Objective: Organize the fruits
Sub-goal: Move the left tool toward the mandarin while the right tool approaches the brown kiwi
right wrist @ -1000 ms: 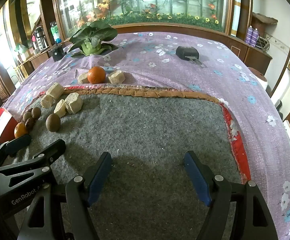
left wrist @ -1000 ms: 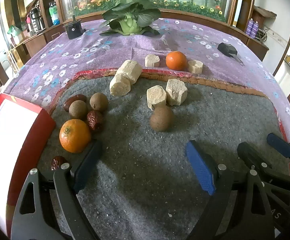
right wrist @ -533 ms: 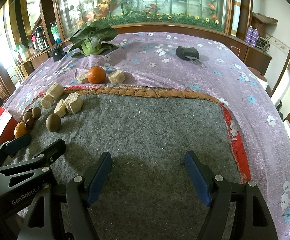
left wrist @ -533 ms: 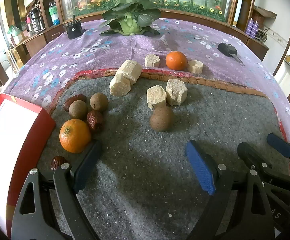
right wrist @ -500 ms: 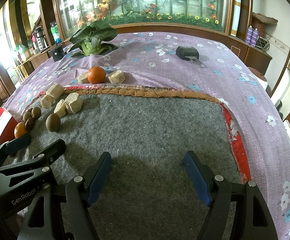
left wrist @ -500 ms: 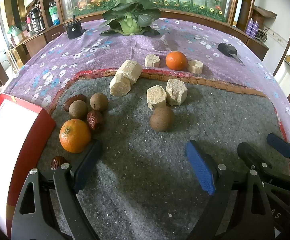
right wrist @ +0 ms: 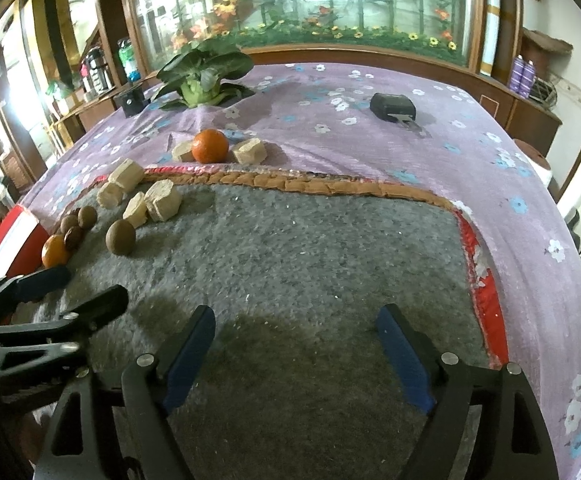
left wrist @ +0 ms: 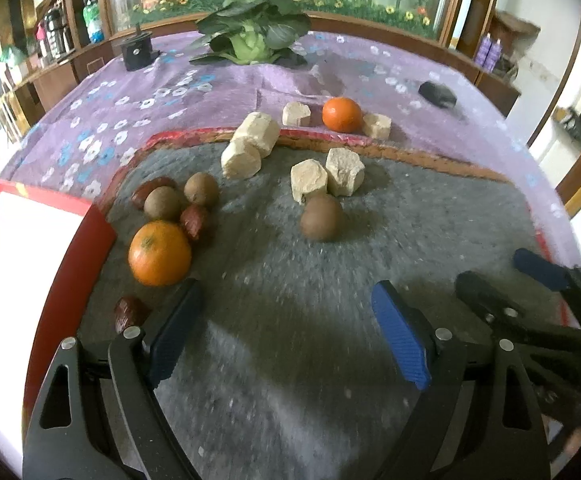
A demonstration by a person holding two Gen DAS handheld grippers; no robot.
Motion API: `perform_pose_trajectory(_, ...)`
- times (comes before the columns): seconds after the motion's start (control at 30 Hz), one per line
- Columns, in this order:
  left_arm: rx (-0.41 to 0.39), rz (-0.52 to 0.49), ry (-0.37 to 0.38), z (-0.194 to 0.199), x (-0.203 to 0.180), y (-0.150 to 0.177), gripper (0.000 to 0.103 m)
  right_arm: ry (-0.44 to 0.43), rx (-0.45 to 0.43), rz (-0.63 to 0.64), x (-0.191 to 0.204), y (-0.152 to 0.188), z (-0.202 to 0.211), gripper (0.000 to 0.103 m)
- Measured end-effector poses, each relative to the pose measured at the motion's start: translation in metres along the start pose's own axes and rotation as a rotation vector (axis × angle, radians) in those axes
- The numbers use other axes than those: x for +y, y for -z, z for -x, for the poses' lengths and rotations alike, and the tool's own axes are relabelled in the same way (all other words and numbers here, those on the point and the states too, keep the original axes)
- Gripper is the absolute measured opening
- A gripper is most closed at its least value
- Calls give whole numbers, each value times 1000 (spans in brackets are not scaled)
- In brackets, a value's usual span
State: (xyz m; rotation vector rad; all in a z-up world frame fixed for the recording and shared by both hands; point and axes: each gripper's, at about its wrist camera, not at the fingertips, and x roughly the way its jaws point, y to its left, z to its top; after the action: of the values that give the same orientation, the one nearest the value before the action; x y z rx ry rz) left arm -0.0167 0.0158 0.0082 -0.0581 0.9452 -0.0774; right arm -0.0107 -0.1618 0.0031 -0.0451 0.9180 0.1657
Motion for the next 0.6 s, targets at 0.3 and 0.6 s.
perform_pose_trajectory(0.3,-52,4,-54,44,33,15,87,-100,-46,-19,4,-5,28,82)
perform_pose_trajectory(0.6,-57,54,0,46,50,4,87,-130,-85,61,25,-15,39,82)
